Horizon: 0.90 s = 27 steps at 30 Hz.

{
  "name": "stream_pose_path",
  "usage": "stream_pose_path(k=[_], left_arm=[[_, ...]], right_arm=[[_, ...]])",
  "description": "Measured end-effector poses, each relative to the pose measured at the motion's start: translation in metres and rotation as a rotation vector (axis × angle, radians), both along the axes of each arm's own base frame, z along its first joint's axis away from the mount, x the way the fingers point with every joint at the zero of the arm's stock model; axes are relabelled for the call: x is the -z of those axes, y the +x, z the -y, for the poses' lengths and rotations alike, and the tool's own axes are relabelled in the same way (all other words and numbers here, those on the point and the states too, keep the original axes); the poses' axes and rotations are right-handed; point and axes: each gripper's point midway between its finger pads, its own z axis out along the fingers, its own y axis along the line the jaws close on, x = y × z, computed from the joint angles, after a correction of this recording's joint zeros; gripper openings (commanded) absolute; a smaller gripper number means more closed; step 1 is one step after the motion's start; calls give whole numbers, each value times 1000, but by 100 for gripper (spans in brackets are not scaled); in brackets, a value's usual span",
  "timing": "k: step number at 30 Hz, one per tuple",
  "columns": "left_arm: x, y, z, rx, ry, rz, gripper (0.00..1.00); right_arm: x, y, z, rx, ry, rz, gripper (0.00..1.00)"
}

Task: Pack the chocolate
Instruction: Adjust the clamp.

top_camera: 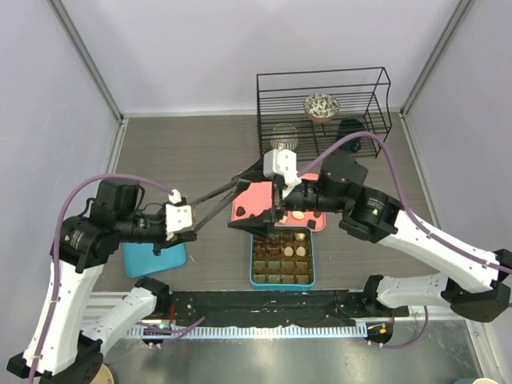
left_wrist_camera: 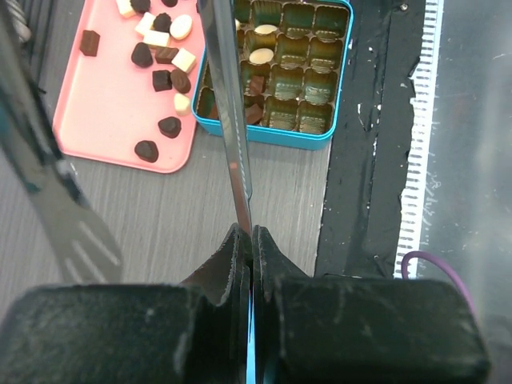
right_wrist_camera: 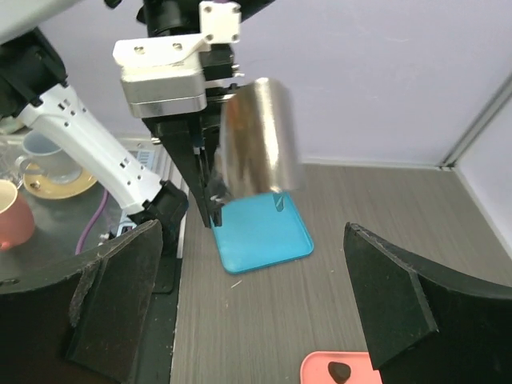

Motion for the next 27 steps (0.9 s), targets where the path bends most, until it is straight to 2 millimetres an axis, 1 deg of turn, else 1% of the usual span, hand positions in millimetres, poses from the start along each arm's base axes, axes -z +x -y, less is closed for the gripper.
stream_pose_path(k=[3,6,9,12,17,21,24,27], left_arm=[[2,2,2,-3,0,-35,0],[3,3,4,-2,0,-50,0],[4,4,4,-2,0,-58,0],[3,2,5,1,-7,-64,0],[2,0,7,3,-20,-81,0],[1,-1,8,8,-27,-87,0],[1,-2,9,11,-30,-90,0],[1,-3,9,12,-31,-91,0]], right_arm=[[14,-2,-11,-48,-43,-6,99],[26,-3,-17,-75,-76,-11,100],[30,-2,-20,-84,-90,-12,100],[28,-2,-21,-85,-80,-2,100],[12,0,-26,-87,-17,29,100],[2,1,-33,-102,32,46,96],[3,2,-40,-116,43,42,92],[9,3,-46,-127,32,32,90]])
